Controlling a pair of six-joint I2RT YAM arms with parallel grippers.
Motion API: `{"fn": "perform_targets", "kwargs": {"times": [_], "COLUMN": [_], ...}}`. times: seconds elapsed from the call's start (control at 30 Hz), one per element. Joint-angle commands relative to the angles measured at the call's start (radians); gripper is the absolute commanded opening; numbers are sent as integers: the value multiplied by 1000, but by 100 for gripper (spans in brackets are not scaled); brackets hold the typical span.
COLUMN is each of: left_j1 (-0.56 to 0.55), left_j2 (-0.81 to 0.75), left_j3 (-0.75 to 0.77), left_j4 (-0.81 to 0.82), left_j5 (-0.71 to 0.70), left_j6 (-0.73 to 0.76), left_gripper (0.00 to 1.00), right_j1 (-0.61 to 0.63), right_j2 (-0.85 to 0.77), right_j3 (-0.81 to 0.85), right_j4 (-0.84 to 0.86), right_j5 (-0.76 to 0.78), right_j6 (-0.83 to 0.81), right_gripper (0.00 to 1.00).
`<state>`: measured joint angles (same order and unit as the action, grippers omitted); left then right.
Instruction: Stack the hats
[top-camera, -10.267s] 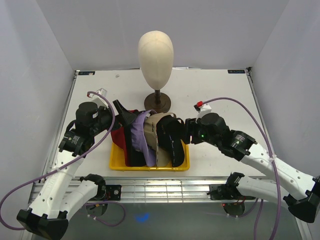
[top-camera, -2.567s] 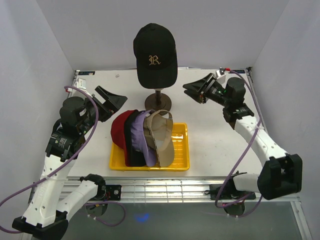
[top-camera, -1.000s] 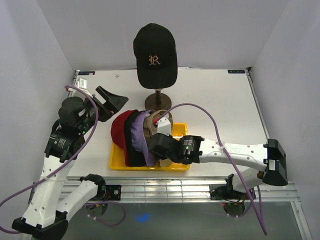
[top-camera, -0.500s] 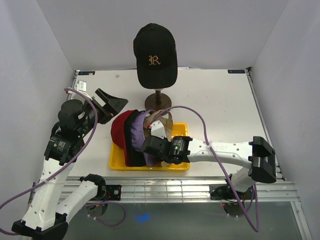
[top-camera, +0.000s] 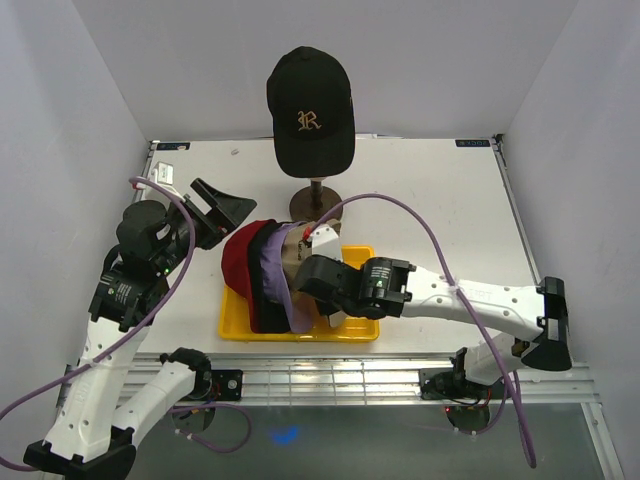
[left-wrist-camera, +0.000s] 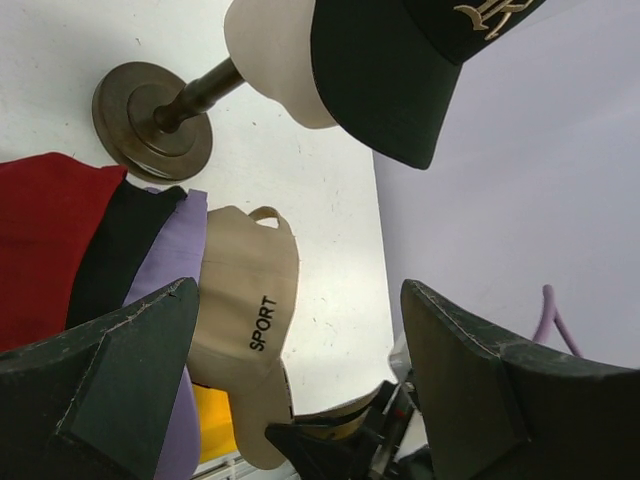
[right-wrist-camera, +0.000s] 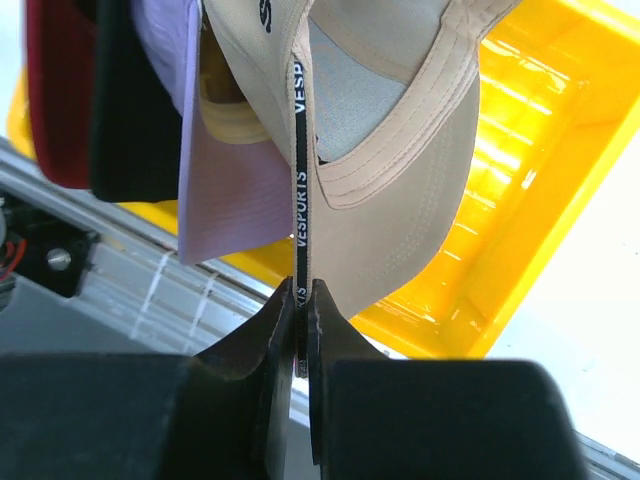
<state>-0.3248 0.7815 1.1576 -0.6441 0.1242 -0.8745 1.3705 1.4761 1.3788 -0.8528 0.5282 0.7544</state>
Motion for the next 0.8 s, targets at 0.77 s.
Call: {"fn": "perform_targets", "kwargs": {"times": [0.77], "left_j1": [-2], "left_j2": [35], "left_j3": [260], "left_j4": [3], "left_j5": [-163], "left_j6": [-37], "left_gripper": [92], "right_j1": [-102], "right_j2": [-264], "right_j3": [210], "right_j4": [24], "right_j5": [-727], "right_j6": [-118], "right_gripper": [8]}}
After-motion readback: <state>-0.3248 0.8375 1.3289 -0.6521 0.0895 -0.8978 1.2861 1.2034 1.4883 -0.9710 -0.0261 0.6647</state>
